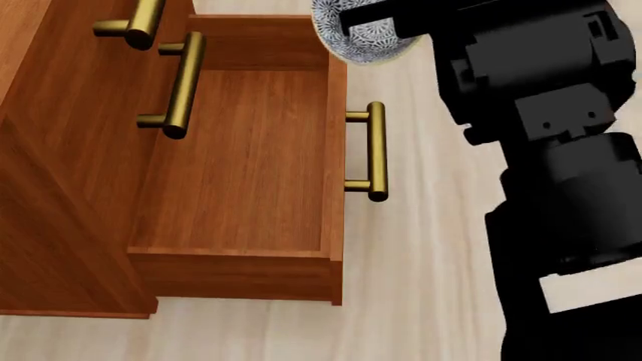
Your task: Put the bowl in the bottom drawer of the cabinet.
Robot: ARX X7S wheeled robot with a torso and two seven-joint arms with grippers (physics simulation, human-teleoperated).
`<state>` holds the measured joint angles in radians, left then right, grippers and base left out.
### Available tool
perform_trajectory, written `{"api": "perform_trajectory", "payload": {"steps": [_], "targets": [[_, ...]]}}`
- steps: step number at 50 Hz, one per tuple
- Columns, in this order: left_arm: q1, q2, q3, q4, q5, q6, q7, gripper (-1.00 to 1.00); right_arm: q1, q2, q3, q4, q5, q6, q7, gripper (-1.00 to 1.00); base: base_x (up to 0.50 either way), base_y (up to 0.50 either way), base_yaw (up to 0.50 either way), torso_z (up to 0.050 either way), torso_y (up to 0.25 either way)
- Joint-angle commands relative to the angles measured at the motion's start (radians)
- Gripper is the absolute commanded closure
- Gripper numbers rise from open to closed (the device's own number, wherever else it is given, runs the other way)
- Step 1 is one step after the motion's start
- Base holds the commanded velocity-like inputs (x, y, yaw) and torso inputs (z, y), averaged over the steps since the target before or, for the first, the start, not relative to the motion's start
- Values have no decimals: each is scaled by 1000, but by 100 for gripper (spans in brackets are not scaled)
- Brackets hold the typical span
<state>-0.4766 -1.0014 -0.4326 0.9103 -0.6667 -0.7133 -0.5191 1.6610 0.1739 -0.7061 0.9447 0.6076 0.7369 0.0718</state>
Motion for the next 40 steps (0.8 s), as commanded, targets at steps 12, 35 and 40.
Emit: {"api": "perform_trajectory", "payload": {"steps": [12, 35, 40], "targets": [[18, 3, 3, -5, 16, 11, 0, -100, 75, -173, -31, 357, -65, -177, -151, 100, 0, 0, 0, 0, 0], [50, 5, -27, -2, 18, 13, 9, -100, 59, -174, -613, 314, 527, -236, -71, 100, 0, 0, 0, 0, 1], [50, 2, -30, 0, 15, 9, 7, -100, 57, -174, -686, 310, 600, -247, -60, 100, 0, 0, 0, 0, 0]]}}
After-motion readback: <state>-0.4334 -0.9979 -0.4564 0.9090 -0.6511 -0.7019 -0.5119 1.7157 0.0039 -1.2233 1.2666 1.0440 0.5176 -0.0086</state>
